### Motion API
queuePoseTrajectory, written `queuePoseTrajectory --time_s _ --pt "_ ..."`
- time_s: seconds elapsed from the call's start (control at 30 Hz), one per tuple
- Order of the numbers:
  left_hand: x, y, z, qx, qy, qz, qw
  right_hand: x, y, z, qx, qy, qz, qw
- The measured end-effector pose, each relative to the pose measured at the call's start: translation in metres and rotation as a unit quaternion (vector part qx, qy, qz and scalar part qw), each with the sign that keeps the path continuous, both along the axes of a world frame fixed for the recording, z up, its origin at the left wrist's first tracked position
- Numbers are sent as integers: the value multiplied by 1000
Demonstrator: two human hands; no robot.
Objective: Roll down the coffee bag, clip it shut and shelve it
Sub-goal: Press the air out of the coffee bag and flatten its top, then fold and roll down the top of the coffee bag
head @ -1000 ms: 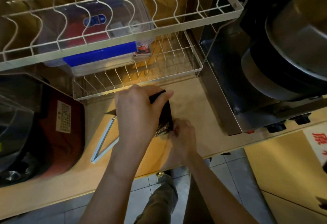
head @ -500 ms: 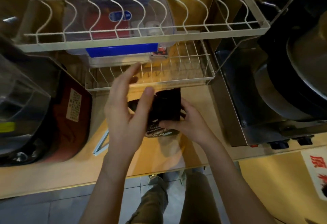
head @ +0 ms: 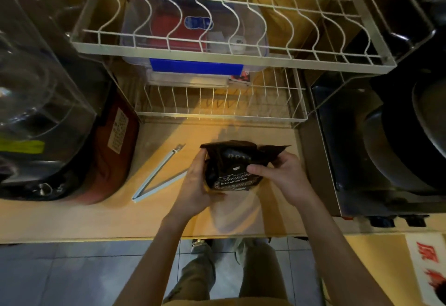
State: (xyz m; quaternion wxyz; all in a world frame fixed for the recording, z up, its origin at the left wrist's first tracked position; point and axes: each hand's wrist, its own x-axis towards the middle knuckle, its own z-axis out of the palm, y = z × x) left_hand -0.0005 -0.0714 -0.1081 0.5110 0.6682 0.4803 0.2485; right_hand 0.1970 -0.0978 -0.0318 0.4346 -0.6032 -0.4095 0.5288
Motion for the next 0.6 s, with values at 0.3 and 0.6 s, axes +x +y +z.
queuePoseTrajectory --time_s 0.3,0.6 --pt "10 1 16 107 83 29 990 12 2 62 -6 -2 101 995" --pt "15 -12 26 170 154 78 970 -25 41 156 53 -365 327 870"
